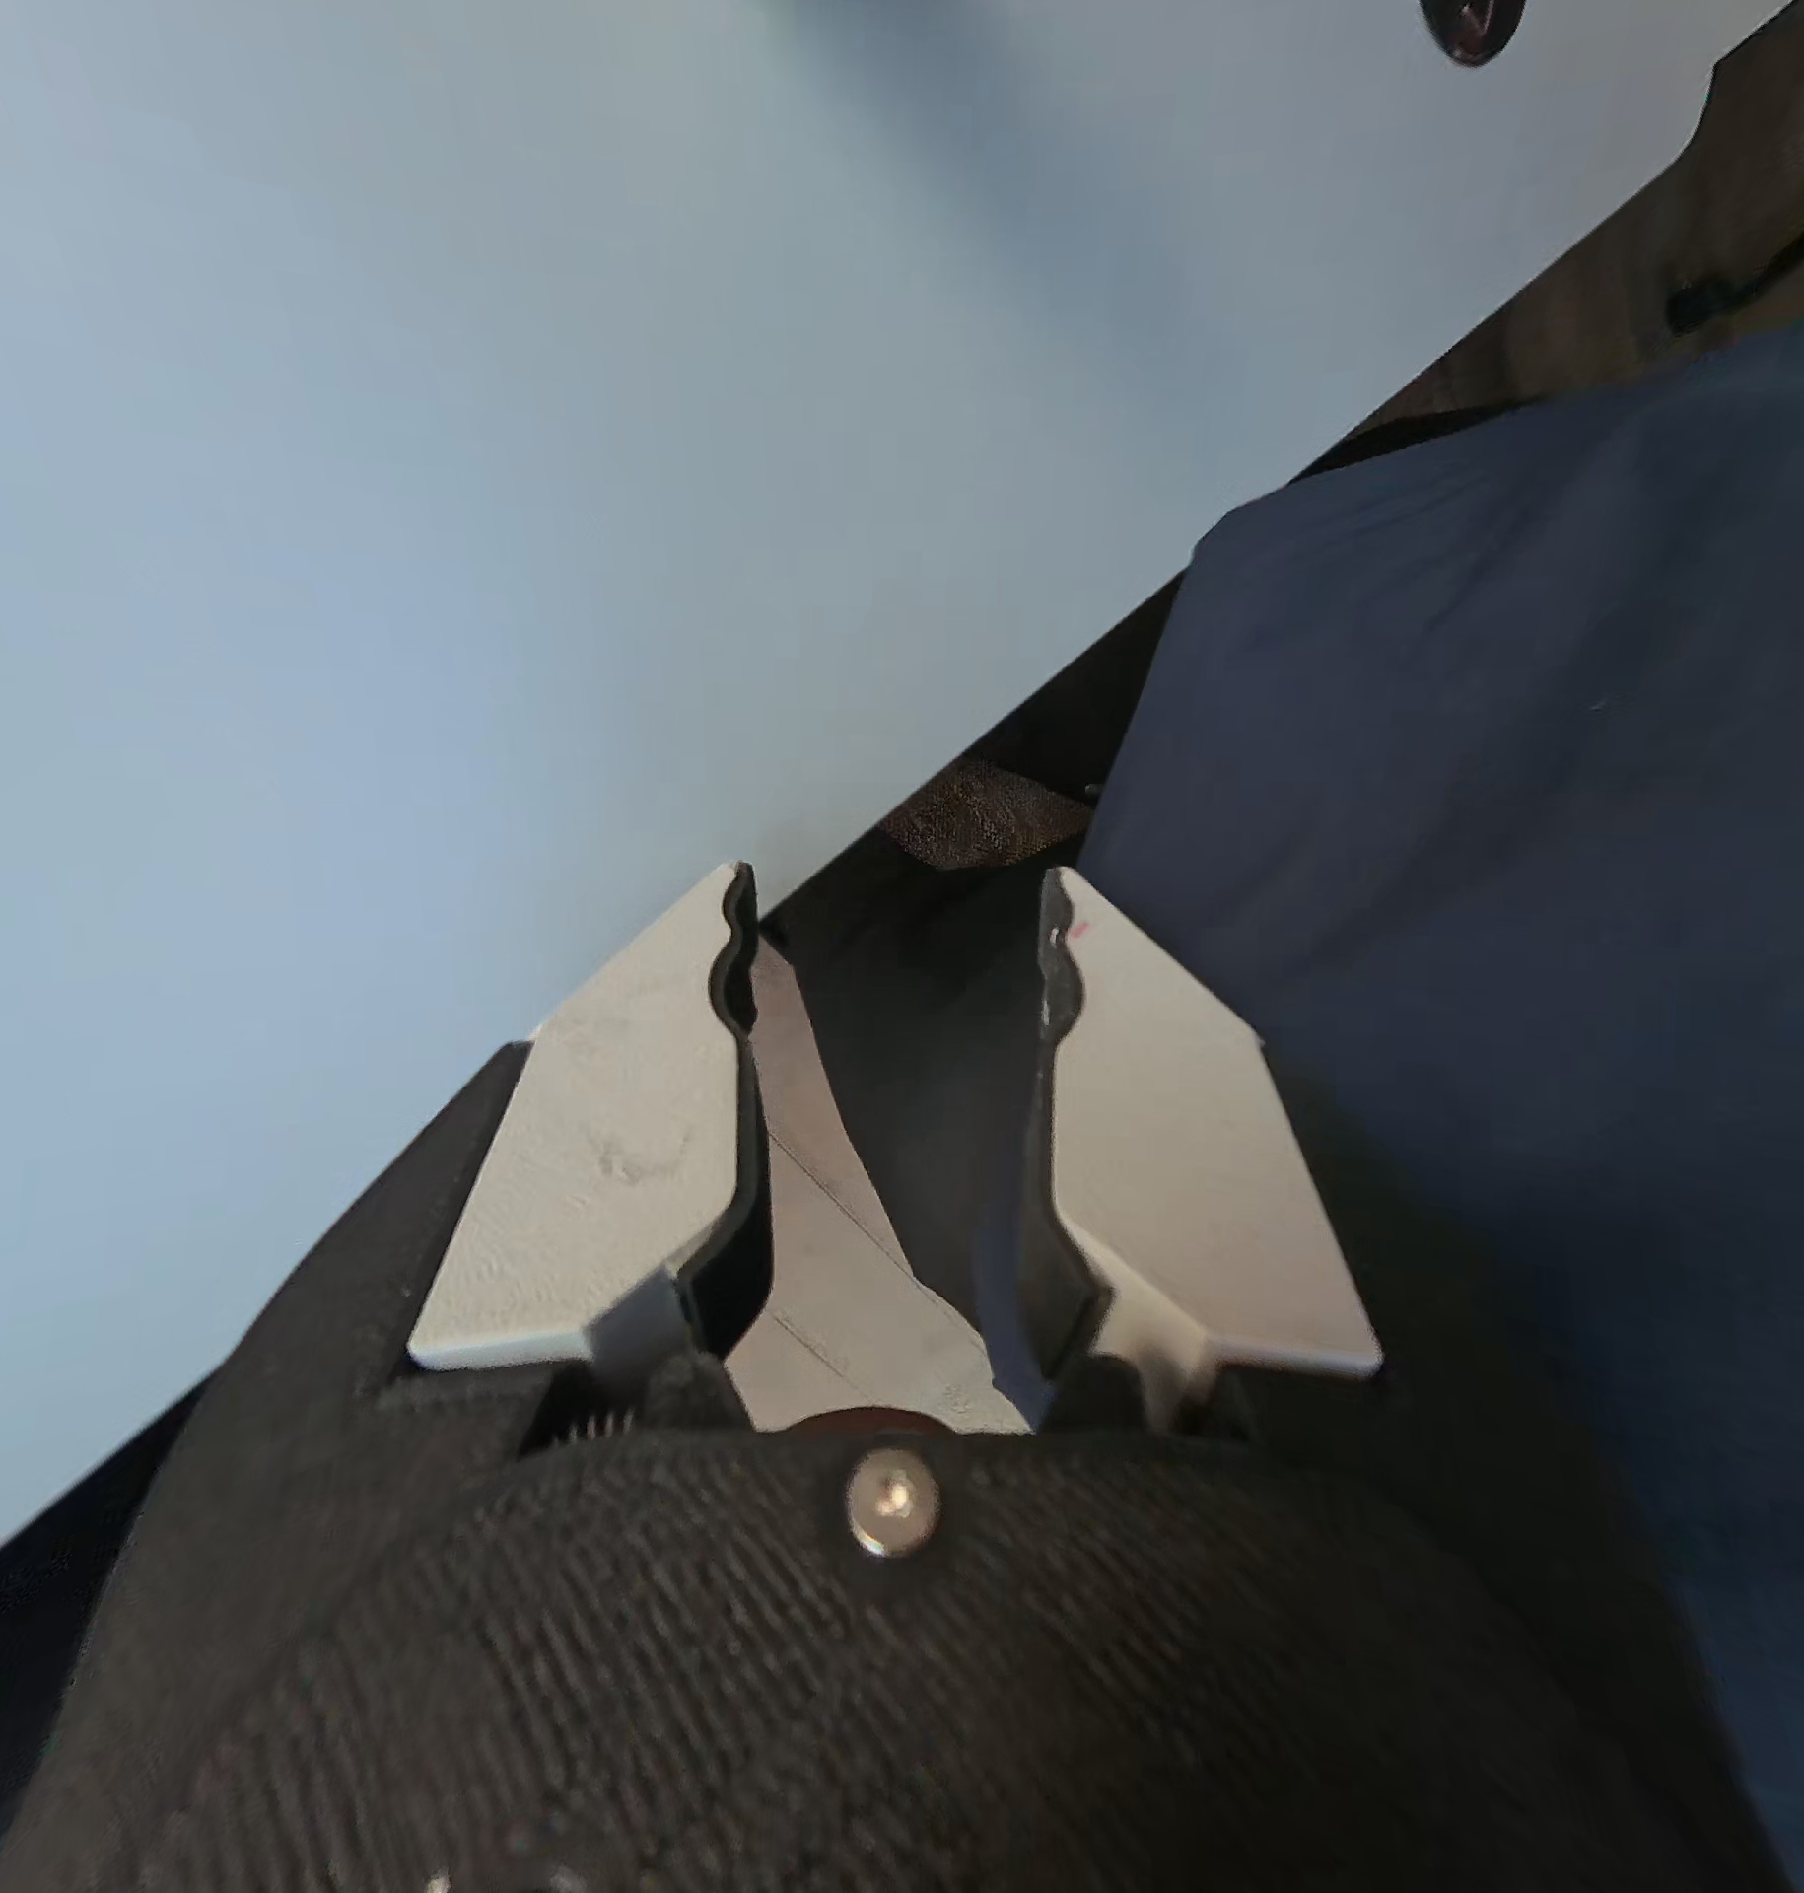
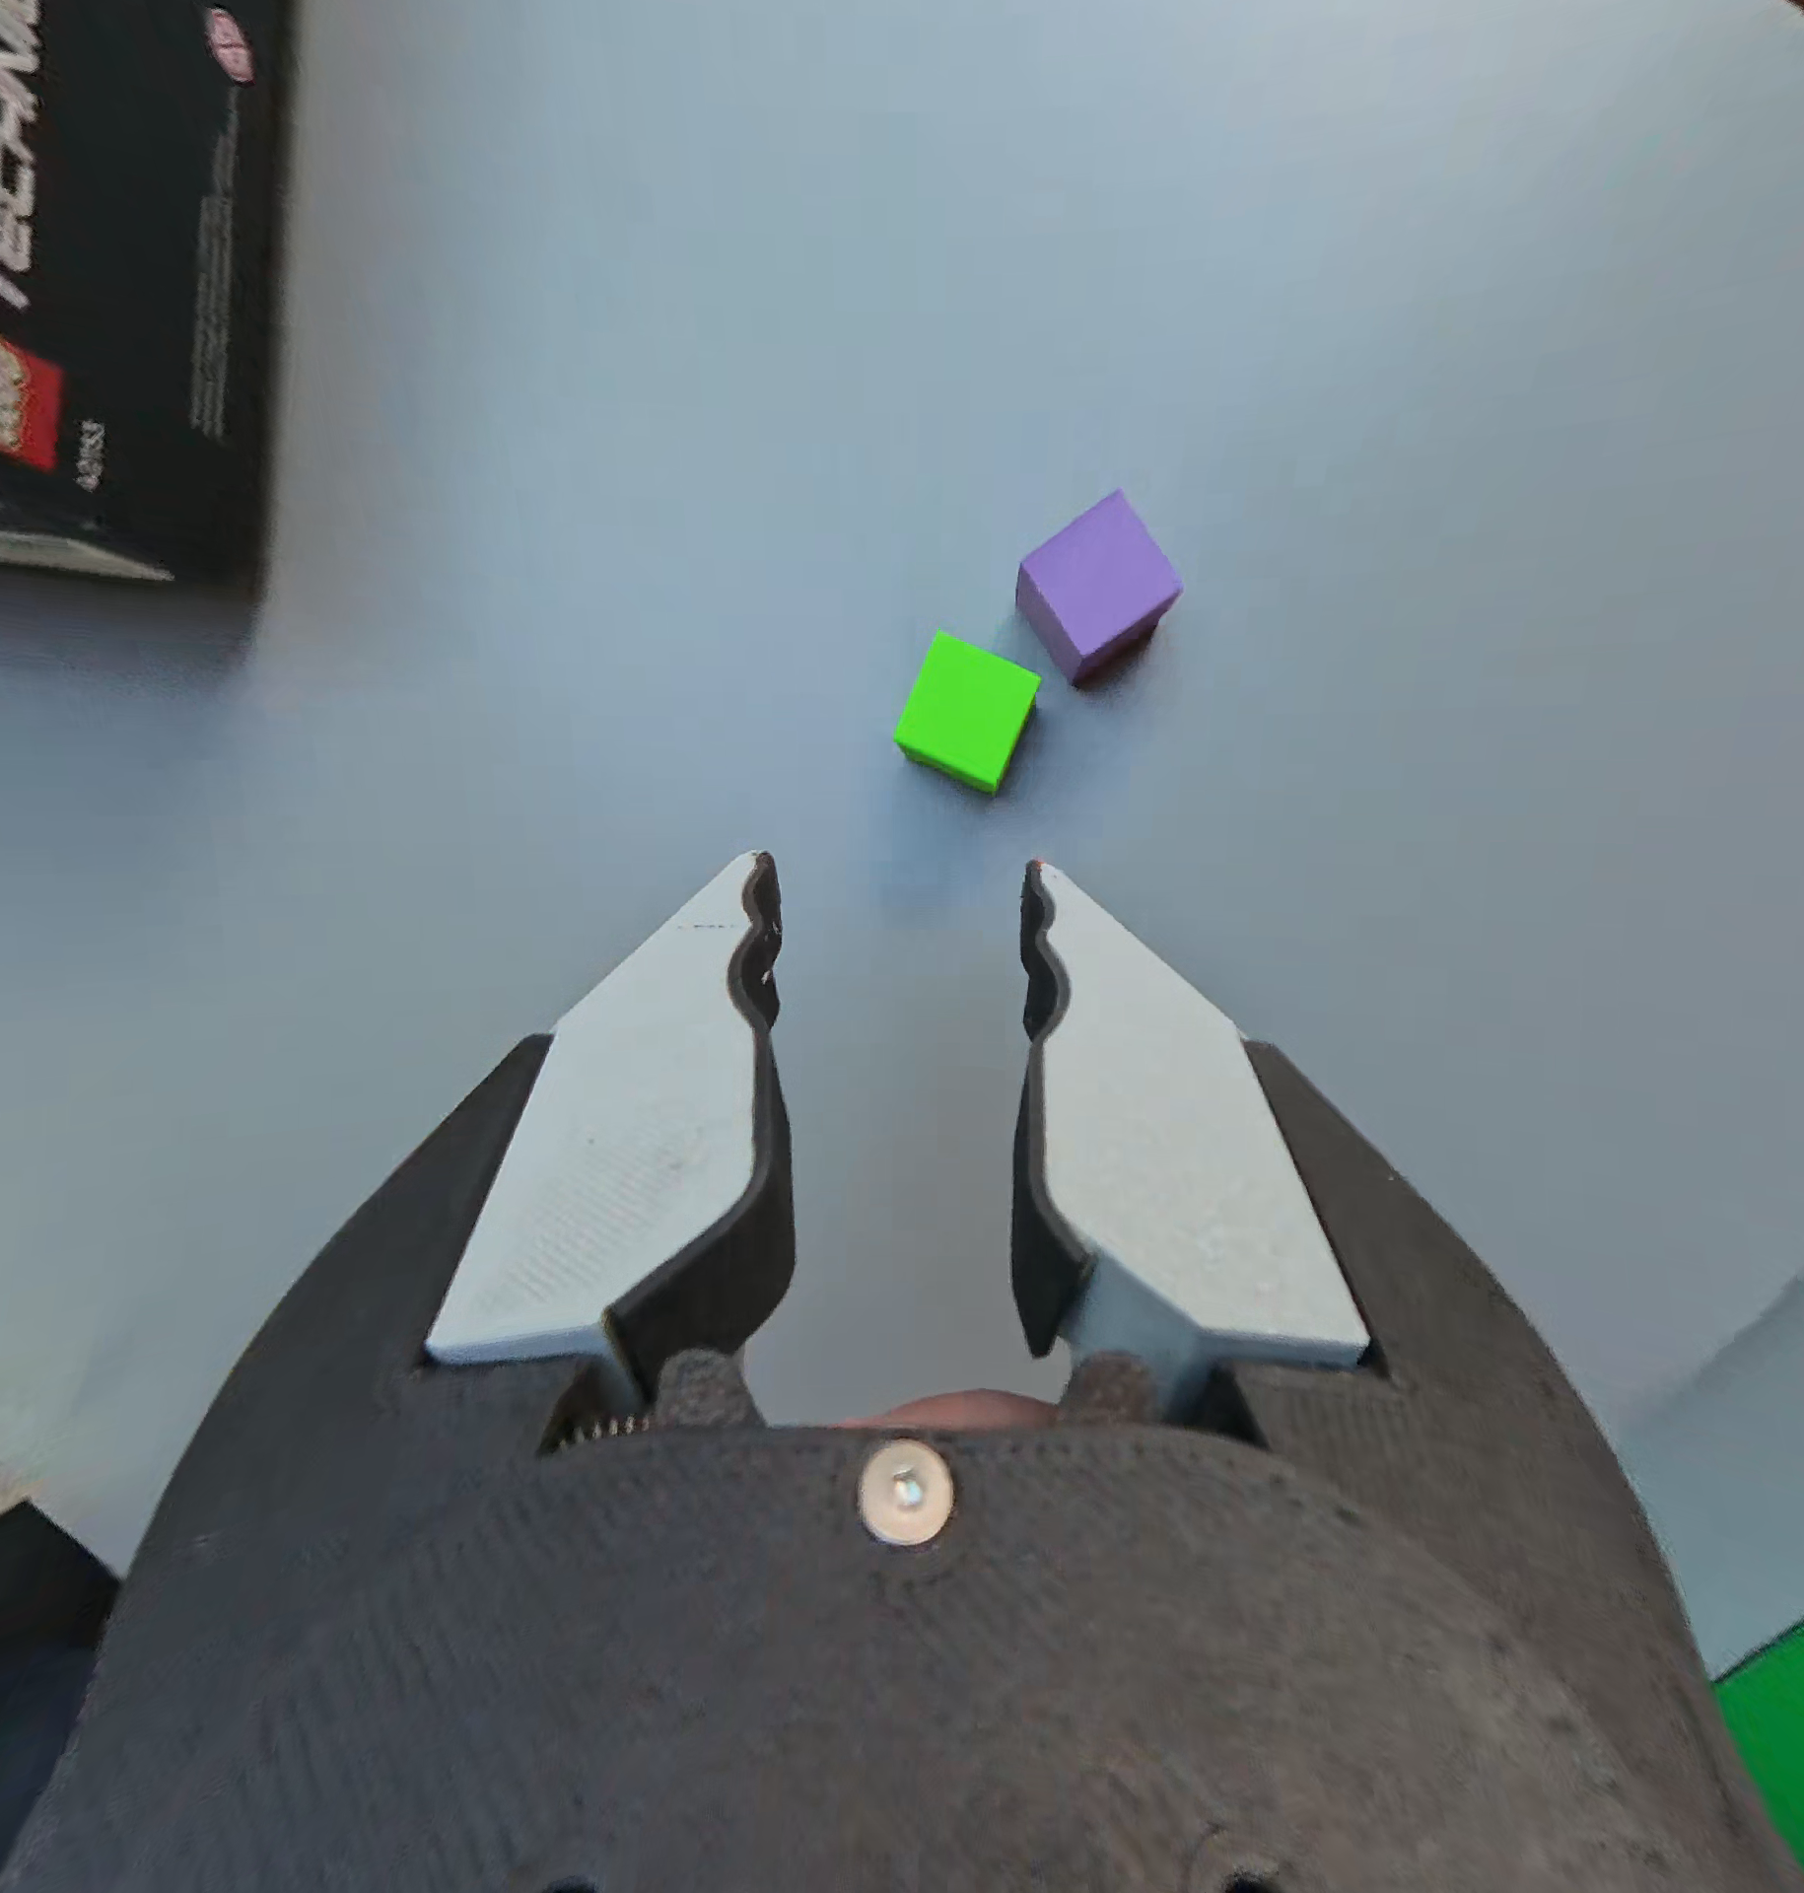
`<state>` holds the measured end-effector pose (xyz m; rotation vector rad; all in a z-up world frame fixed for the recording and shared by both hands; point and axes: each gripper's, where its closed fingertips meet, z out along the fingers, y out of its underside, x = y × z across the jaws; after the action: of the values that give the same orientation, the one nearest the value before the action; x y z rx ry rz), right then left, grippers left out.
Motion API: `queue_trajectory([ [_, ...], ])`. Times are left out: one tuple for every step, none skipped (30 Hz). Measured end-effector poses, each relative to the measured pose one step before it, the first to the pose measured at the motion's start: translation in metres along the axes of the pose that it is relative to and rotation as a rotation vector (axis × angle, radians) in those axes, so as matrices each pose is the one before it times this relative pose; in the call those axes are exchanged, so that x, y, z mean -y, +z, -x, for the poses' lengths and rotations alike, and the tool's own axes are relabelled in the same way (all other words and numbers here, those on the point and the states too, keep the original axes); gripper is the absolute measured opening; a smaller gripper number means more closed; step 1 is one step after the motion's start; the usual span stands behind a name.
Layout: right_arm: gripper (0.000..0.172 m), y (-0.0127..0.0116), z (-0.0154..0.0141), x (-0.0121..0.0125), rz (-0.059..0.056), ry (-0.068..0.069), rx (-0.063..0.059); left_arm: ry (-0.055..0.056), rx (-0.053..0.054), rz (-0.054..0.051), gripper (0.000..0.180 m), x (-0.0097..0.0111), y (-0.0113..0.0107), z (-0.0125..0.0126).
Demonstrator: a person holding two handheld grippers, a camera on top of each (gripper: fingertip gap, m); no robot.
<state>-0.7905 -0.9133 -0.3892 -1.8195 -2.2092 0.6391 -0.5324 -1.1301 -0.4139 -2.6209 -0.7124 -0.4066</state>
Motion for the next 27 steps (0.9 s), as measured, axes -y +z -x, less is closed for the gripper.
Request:
queue_trajectory([
  [0.046,0.01159,-0.00055,0.00405,0.0187,0.0092,-0.0168,-0.0149,0.0022,-0.0083,0.053,-0.00455,-0.00288,0.00079],
  [0.046,0.00999,-0.00165,0.00443,0.0110,-0.0004,-0.0238,-0.0138,0.0030,-0.0072,0.053,-0.00479,-0.00318,0.00112],
  [0.046,0.00891,-0.00190,0.00374,0.0106,-0.0024,-0.0234,-0.0125,0.0025,-0.0044,0.054,-0.00542,-0.00336,0.00143],
  [0.046,0.00846,-0.00150,0.00225,0.0147,0.0008,-0.0182,-0.0113,0.0047,-0.0037,0.054,-0.00561,-0.00346,0.00212],
  [0.045,0.00823,-0.00062,0.00094,0.0181,0.0034,-0.0081,-0.0115,0.0055,-0.0025,0.053,-0.00600,-0.00312,0.00270],
  [0.042,0.00758,0.00005,0.00003,0.0181,0.0047,-0.0003,-0.0132,0.0034,-0.0005,0.053,-0.00616,-0.00274,0.00280],
  [0.030,0.00571,-0.00162,-0.00111,0.0173,0.0005,-0.0072,-0.0147,0.0009,0.0018,0.053,-0.00643,-0.00220,0.00268],
  [0.026,0.00155,-0.00361,0.00275,-0.0145,-0.0075,-0.0195,-0.0145,0.0000,0.0036,0.053,-0.00633,-0.00186,0.00289],
  [0.026,0.00015,-0.00128,-0.00001,0.0027,0.0061,-0.0015,-0.0127,-0.0001,0.0043,0.052,-0.00582,-0.00181,0.00277],
  [0.026,-0.00137,0.00185,-0.00222,0.0135,0.0130,0.0192,-0.0097,-0.0002,0.0023,0.052,-0.00491,-0.00181,0.00278],
  [0.026,-0.00453,0.00313,-0.00045,-0.0109,0.0035,0.0228,-0.0060,-0.0018,-0.0019,0.052,-0.00377,-0.00160,0.00239],
  [0.026,-0.00772,0.00583,0.00124,-0.0328,-0.0115,0.0319,-0.0030,-0.0043,-0.0015,0.052,-0.00307,-0.00115,0.00215],
  [0.026,-0.01049,0.01014,0.00114,-0.0358,-0.0219,0.0533,-0.0006,-0.0046,0.0017,0.051,-0.00269,-0.00053,0.00242],
  [0.026,-0.01254,0.01033,-0.00037,-0.0275,-0.0266,0.0469,0.0031,-0.0047,0.0044,0.051,-0.00220,0.00022,0.00239],
  [0.026,-0.01488,0.01116,-0.00053,-0.0273,-0.0349,0.0466,0.0073,-0.0040,0.0069,0.051,-0.00156,0.00058,0.00270],
  [0.026,-0.01711,0.01516,0.00048,-0.0331,-0.0404,0.0672,0.0105,-0.0010,0.0062,0.051,-0.00053,0.00062,0.00295],
  [0.026,-0.01855,0.01817,0.00087,-0.0318,-0.0423,0.0753,0.0118,-0.0011,0.0037,0.051,0.00085,0.00063,0.00304],
  [0.026,-0.01840,0.01864,-0.00028,-0.0213,-0.0461,0.0651,0.0109,-0.0043,0.0015,0.051,0.00218,0.00051,0.00229],
  [0.026,-0.01692,0.01862,-0.00217,-0.0042,-0.0493,0.0533,0.0099,-0.0066,-0.0009,0.051,0.00345,0.00045,0.00177],
  [0.026,-0.01461,0.01649,-0.00410,0.0097,-0.0492,0.0306,0.0103,-0.0082,-0.0025,0.051,0.00439,0.00056,0.00130],
  [0.026,-0.01177,0.01430,-0.00504,0.0140,-0.0472,0.0103,0.0122,-0.0093,-0.0023,0.051,0.00504,0.00070,0.00071],
  [0.026,-0.00854,0.01521,-0.00554,0.0152,-0.0466,0.0147,0.0149,-0.0085,-0.0004,0.051,0.00503,0.00100,0.00060],
  [0.026,-0.00508,0.01487,-0.00653,0.0218,-0.0470,0.0134,0.0175,-0.0062,0.0016,0.051,0.00489,0.00116,0.00065],
  [0.026,-0.00193,0.01104,-0.00797,0.0315,-0.0485,-0.0077,0.0195,-0.0054,0.0038,0.050,0.00454,0.00109,0.00032],
  [0.026,0.00079,0.00711,-0.00947,0.0404,-0.0479,-0.0248,0.0218,-0.0152,0.0058,0.042,0.00395,0.00096,-0.00132],
  [0.026,0.00300,0.00456,-0.00953,0.0433,-0.0406,-0.0298,0.0174,-0.0060,-0.0017,0.041,0.00463,0.00058,-0.00034],
  [0.026,0.00443,0.00336,-0.00813,0.0372,-0.0272,-0.0250,0.0120,0.0047,-0.0031,0.046,0.00432,0.00013,0.00091],
])
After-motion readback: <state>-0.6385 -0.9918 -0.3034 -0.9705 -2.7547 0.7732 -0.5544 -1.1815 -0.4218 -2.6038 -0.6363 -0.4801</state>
